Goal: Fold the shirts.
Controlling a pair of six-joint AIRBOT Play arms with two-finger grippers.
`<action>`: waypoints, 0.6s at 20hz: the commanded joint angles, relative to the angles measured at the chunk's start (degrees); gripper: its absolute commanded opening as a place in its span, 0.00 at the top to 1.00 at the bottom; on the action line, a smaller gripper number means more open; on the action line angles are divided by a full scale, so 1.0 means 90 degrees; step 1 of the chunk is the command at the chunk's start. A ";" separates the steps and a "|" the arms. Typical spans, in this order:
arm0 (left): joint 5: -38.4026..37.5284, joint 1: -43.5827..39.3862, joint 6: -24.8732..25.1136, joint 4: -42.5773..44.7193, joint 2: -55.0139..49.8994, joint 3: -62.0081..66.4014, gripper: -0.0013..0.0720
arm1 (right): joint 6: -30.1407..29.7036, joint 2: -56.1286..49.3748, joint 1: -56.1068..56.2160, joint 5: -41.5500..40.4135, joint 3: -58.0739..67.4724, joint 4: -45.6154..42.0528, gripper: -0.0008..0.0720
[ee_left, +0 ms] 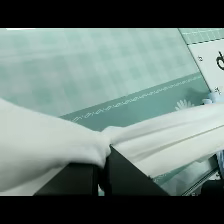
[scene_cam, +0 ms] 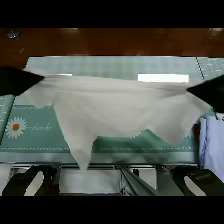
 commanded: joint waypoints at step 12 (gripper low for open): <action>0.3412 -0.1375 0.0338 -0.0410 -0.4454 0.0381 0.95 | -0.0325 -0.5289 -0.1508 -0.3555 0.0503 0.2589 0.94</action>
